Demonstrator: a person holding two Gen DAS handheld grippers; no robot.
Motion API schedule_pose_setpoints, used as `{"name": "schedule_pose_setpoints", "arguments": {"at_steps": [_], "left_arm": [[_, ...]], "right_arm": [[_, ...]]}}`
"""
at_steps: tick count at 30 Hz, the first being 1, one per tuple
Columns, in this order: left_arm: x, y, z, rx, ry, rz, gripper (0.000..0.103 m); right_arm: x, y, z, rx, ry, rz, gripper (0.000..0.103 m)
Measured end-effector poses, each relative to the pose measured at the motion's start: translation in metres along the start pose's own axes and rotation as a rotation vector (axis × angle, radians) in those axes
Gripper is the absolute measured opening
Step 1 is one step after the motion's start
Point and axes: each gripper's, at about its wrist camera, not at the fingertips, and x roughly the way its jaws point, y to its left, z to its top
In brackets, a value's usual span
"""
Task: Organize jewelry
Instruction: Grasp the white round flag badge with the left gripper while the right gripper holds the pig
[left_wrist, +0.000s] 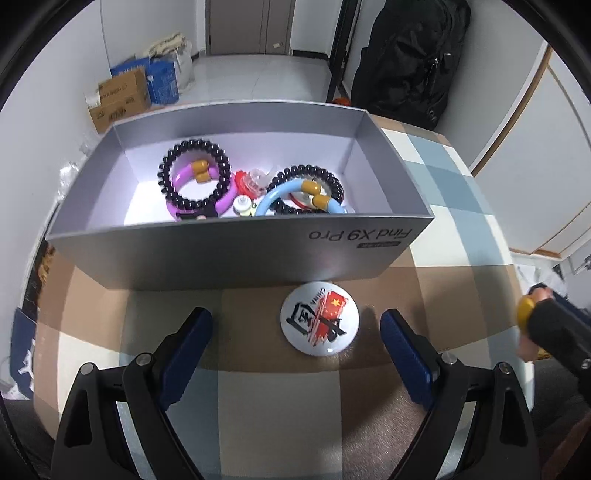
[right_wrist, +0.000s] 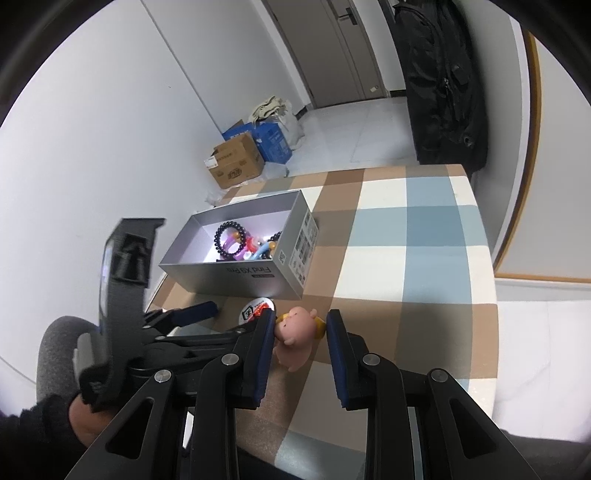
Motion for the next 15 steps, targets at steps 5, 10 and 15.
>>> {"name": "schedule_pose_setpoints", "arguments": {"at_steps": [5, 10, 15], "left_arm": [[0.0, -0.003, -0.001, 0.016, -0.011, 0.016, 0.089], [-0.001, -0.004, 0.002, 0.017, -0.017, 0.003, 0.076], [0.0, -0.013, 0.003, 0.064, -0.026, 0.011, 0.049]], "right_arm": [[-0.005, -0.003, 0.001, 0.015, -0.013, 0.019, 0.027], [-0.008, -0.004, 0.001, 0.015, -0.021, 0.025, 0.027], [-0.007, -0.01, -0.001, 0.033, -0.012, 0.019, 0.027]]}}
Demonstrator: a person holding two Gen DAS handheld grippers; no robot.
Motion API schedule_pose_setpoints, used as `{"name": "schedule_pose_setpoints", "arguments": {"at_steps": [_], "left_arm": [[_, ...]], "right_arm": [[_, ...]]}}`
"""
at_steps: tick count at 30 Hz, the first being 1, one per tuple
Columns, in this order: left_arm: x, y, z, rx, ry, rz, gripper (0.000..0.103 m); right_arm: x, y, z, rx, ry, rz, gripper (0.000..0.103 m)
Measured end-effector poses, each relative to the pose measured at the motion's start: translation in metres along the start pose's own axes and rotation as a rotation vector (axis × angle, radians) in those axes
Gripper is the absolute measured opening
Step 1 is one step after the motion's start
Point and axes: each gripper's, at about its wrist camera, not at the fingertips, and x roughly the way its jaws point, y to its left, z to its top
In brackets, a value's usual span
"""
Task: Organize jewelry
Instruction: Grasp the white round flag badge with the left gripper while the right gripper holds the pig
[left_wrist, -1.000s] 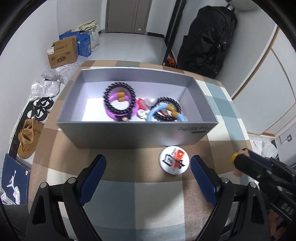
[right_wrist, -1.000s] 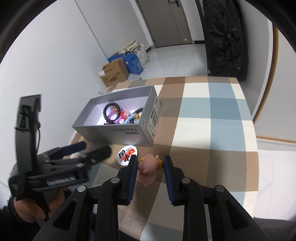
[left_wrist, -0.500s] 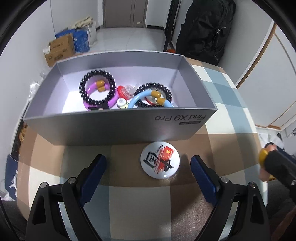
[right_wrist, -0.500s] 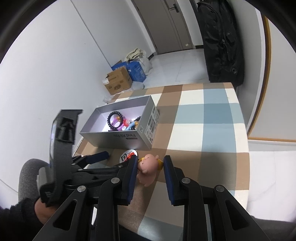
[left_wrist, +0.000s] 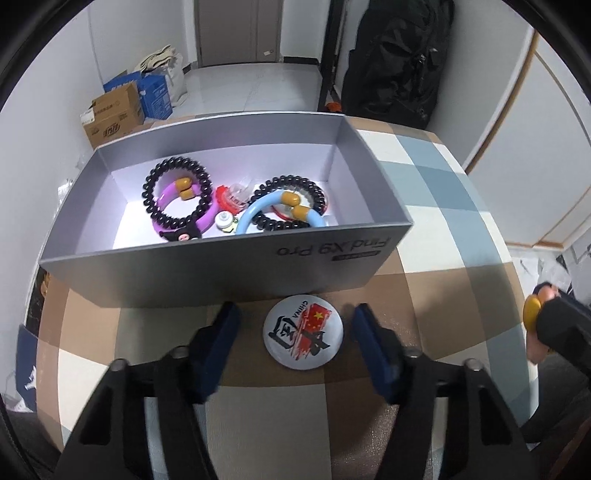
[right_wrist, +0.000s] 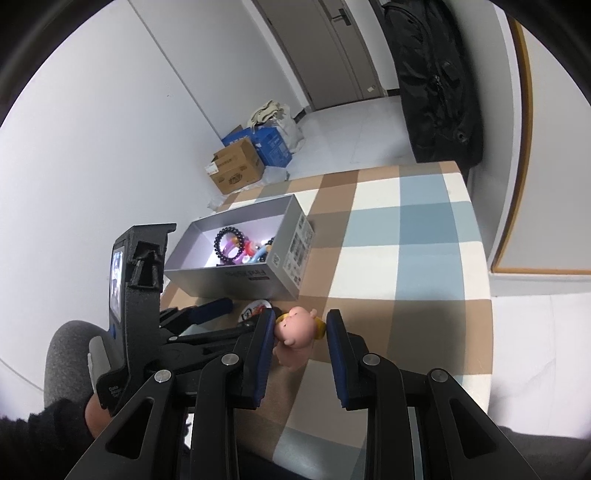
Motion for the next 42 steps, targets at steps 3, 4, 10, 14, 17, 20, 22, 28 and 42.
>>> {"name": "schedule_pose_setpoints", "arguments": {"at_steps": [3, 4, 10, 14, 17, 20, 22, 28, 42], "left_arm": [[-0.001, -0.006, -0.003, 0.053, -0.011, 0.011, 0.037], [-0.002, -0.007, -0.003, 0.054, -0.008, 0.006, 0.037], [-0.005, -0.005, -0.003, 0.052, -0.003, -0.031, 0.037], [-0.006, -0.008, -0.004, 0.057, -0.001, -0.04, 0.037], [-0.007, -0.01, -0.007, 0.071, -0.001, -0.037, 0.037], [-0.008, -0.006, -0.006, 0.049, 0.007, -0.067, 0.037], [-0.009, -0.003, -0.005, 0.031, 0.009, -0.077, 0.037], [-0.02, -0.002, -0.004, 0.014, -0.012, -0.093, 0.037], [-0.057, 0.024, 0.001, -0.041, -0.131, -0.18, 0.037]], "right_arm": [[0.0, -0.001, 0.0, 0.008, -0.001, 0.0, 0.027], [0.0, 0.0, 0.0, 0.008, -0.001, 0.002, 0.027], [0.0, 0.007, -0.001, -0.02, -0.006, -0.001, 0.027], [0.002, 0.004, -0.001, -0.013, 0.0, -0.009, 0.027], [0.002, 0.0, 0.001, 0.001, -0.002, -0.015, 0.027], [0.002, -0.003, 0.002, 0.018, -0.008, -0.018, 0.027], [0.001, -0.004, 0.003, 0.022, -0.01, -0.021, 0.027], [0.003, -0.002, 0.001, 0.015, -0.004, -0.027, 0.027], [0.02, 0.021, 0.007, -0.019, 0.009, -0.033, 0.027]]}}
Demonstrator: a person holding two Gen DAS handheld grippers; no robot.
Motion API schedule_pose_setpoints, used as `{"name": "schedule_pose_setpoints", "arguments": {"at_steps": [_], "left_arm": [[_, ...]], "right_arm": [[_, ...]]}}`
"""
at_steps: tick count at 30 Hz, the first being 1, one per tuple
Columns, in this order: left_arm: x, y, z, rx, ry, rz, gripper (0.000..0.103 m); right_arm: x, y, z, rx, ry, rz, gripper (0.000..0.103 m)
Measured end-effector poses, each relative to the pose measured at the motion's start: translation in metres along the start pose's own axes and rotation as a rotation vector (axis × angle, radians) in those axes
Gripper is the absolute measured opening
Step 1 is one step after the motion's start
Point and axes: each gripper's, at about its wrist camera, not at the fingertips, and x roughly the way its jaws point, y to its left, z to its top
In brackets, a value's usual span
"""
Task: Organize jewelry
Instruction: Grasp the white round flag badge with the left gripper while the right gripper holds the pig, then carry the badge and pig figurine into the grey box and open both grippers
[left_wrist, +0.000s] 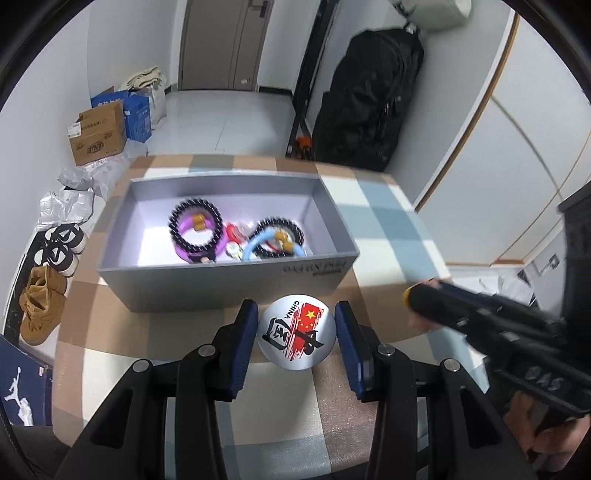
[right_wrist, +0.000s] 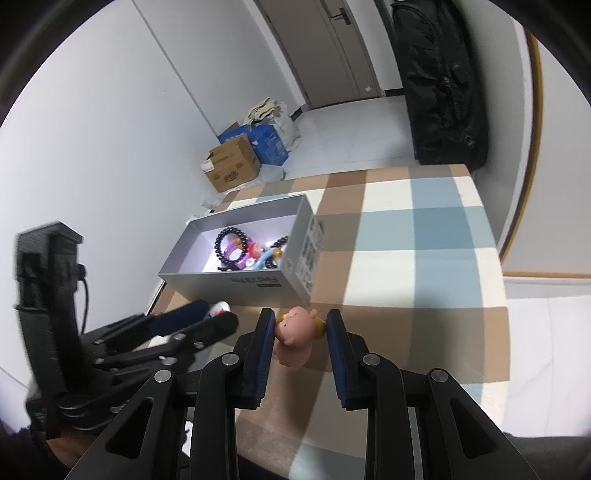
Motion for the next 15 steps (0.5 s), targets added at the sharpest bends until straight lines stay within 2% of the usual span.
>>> {"name": "schedule_pose_setpoints", "arguments": {"at_steps": [8, 15], "left_arm": [[-0.009, 0.022, 0.017, -0.1, -0.066, -0.036, 0.037], [-0.01, 0.033, 0.028, -0.138, -0.091, -0.053, 0.037]], "right_arm": [[0.014, 0.021, 0.01, -0.032, 0.008, 0.018, 0.027], [0.021, 0.03, 0.024, -0.028, -0.005, 0.046, 0.027]]}}
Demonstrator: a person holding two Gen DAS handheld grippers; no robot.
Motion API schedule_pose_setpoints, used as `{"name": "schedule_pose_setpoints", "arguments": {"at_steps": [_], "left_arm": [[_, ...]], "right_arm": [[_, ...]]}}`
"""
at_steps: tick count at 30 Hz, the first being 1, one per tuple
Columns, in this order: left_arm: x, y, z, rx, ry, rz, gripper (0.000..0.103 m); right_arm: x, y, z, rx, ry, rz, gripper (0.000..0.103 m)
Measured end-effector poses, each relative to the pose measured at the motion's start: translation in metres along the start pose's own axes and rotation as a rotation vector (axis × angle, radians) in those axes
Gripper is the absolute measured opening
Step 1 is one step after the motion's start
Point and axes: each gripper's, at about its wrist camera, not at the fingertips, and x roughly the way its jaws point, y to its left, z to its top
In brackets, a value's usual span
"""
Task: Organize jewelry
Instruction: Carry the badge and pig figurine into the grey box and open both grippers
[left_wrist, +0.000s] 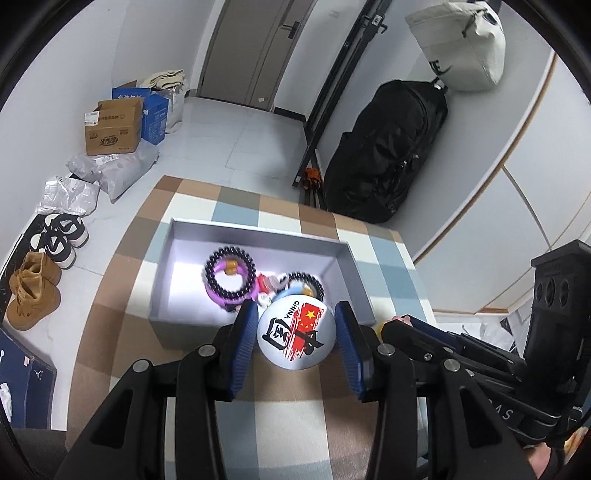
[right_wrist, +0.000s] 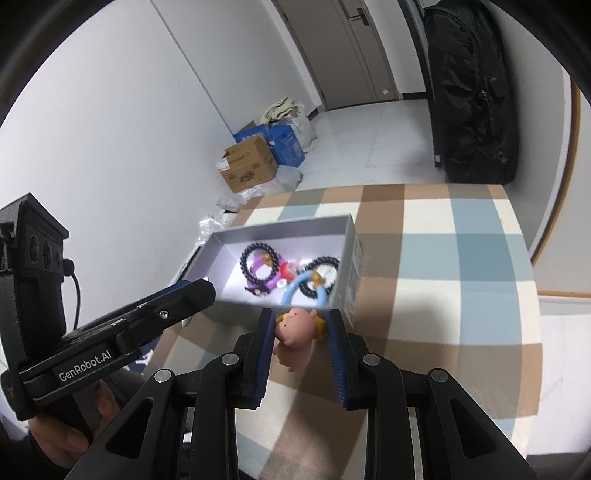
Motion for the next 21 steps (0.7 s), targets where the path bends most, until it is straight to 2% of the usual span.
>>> {"name": "schedule_pose_setpoints", "arguments": {"at_steps": [7, 21], "left_arm": [[0.007, 0.012, 0.013, -0.052, 0.008, -0.013, 0.037], [0.033, 0.014, 0.03, -0.048, 0.06, 0.034, 0.037]], "right_arm": [[0.01, 0.003, 0.021, 0.008, -0.016, 0.026, 0.027], [0.04, -0.01, 0.049, 0.093, 0.006, 0.042, 0.027]]}}
